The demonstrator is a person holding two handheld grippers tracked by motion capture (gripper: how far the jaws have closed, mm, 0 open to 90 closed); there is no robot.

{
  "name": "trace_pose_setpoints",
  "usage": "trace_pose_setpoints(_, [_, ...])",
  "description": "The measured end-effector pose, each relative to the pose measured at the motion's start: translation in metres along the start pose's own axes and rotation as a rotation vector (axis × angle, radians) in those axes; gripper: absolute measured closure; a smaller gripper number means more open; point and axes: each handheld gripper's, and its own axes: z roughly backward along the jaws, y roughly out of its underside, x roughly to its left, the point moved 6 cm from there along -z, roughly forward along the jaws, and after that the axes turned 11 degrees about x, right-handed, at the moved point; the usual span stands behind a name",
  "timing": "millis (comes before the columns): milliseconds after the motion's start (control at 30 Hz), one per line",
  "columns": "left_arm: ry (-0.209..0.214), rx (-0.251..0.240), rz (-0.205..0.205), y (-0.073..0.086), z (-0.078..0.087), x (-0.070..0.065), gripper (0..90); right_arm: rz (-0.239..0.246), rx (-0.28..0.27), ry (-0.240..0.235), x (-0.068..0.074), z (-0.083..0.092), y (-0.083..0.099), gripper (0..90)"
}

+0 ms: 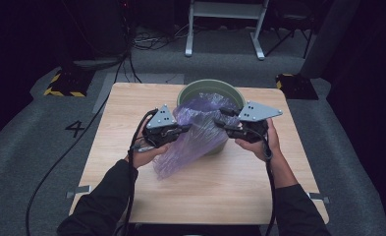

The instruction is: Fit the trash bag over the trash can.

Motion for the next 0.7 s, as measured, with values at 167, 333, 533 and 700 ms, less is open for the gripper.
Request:
trace_pose_setpoints(167, [0.013, -0.010, -0.017, -0.003, 0.000, -0.005, 87.8, 0.028, 0.051, -0.039, 0.010, -0.008, 0.000, 25.6])
trace_pose_setpoints(333, [0.024, -0.022, -0.026, -0.004, 0.001, -0.008, 87.8, -0.024, 0.070, -0.001, 0.003, -0.013, 0.004, 41.6])
trace_pose_setpoints(533, [0.033, -0.040, -0.040, -0.006, 0.005, -0.011, 87.5, 0.001, 0.072, 0.020, -0.001, -0.016, 0.003, 80.9])
trace_pose_setpoints(700, [0.025, -0.038, -0.020, -0.005, 0.005, -0.007, 83.4, 0.018, 0.070, 0.031, -0.003, -0.018, -0.001, 90.0])
